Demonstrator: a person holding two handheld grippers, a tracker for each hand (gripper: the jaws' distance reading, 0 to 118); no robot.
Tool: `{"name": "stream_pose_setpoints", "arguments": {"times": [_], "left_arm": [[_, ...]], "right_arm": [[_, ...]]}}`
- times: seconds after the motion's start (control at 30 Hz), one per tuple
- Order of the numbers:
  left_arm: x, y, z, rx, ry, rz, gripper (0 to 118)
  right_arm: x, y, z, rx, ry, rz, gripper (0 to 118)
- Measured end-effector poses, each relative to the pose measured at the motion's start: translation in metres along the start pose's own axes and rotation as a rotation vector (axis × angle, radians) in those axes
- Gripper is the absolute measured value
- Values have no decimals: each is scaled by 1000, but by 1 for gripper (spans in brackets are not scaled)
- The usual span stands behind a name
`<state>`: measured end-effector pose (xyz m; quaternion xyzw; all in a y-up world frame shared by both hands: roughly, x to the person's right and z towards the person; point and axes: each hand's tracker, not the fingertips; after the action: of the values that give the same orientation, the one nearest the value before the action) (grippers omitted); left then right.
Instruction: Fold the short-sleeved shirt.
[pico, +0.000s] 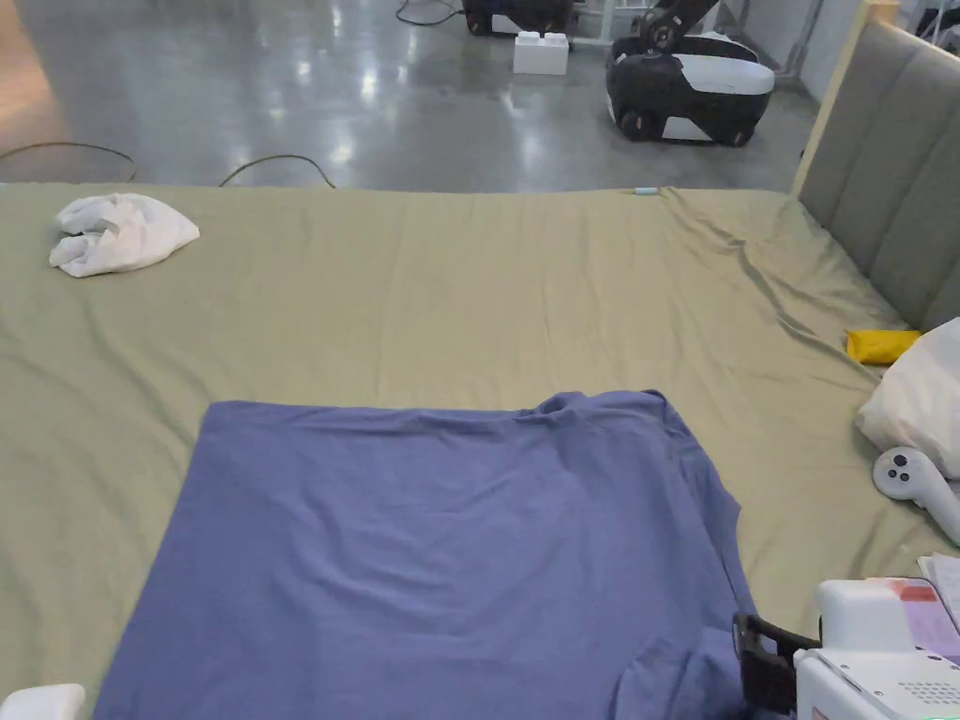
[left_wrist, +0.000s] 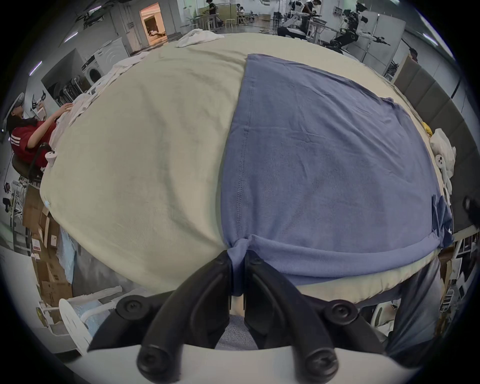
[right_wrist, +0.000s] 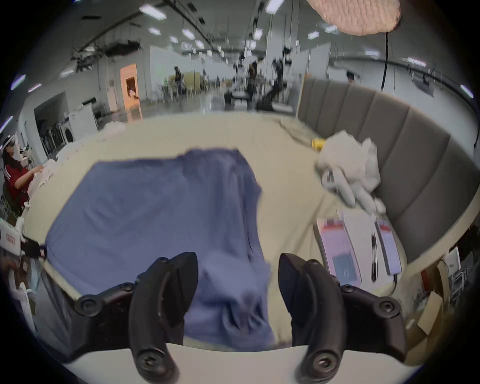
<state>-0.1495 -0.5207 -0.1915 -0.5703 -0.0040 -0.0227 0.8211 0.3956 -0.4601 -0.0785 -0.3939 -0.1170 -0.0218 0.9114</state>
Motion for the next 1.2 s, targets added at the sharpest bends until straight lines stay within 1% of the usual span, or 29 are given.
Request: {"name": "stream_pose_setpoints", "arguments": {"times": [0.07, 0.13, 0.17, 0.27, 0.33, 0.37, 0.4, 0.43, 0.47, 0.5, 0.53, 0.57, 0.67, 0.77, 0.8, 0.87, 0.9, 0.93, 1.07, 1.2], "left_arm": [[0, -1, 2, 2, -3, -1, 10], [-1, -1, 2, 3, -4, 0, 10], [-1, -1, 2, 6, -6, 2, 10], [-1, -2, 1, 7, -6, 6, 10], [-1, -2, 0, 5, -5, 2, 10], [0, -2, -1, 5, -3, 0, 10], [0, -2, -1, 5, -3, 0, 10], [0, -2, -1, 6, -5, 3, 10], [-1, -3, -1, 8, -7, 4, 10], [-1, -4, -2, 10, -9, 5, 10], [-1, -4, -1, 14, -12, 11, 10], [-2, -5, 0, 18, -15, 17, 10], [-4, -7, 1, 31, -21, 25, 10], [-7, -8, 7, 61, -35, 44, 10], [-7, -6, 13, 84, -42, 56, 10], [-9, -2, 25, 132, -64, 80, 10], [-10, 2, 30, 147, -70, 85, 10], [-10, 6, 35, 163, -73, 88, 10], [-10, 33, 50, 221, -95, 91, 10], [-5, 75, 45, 242, -86, 81, 10]], "right_arm": [[11, -15, -5, -93, -11, 1, 68], [18, -33, -8, -172, 10, 8, 68], [19, -40, -10, -199, 10, -3, 68], [19, -58, -17, -233, 39, 1, 68], [15, -62, -29, -273, 40, 6, 66], [12, -64, -34, -281, 46, 4, 63], [11, -66, -40, -280, 48, 1, 56], [8, -66, -47, -298, 50, 7, 38], [6, -67, -53, -310, 61, 9, 32], [5, -67, -56, -310, 59, 5, 31], [2, -65, -53, -311, 39, 10, 23], [0, -64, -50, -306, 35, 27, 12], [-6, -61, -41, -297, 24, 53, 9], [-11, -54, -28, -275, 13, 78, 8], [-14, -49, -21, -265, 4, 90, 8], [-21, -38, -8, -211, -26, 140, 8], [-21, -32, -4, -205, -29, 142, 8], [-22, -25, 0, -189, -29, 139, 8], [-20, 7, 4, -149, 12, 85, 8], [-14, 43, -15, -100, 19, 63, 8]]}}
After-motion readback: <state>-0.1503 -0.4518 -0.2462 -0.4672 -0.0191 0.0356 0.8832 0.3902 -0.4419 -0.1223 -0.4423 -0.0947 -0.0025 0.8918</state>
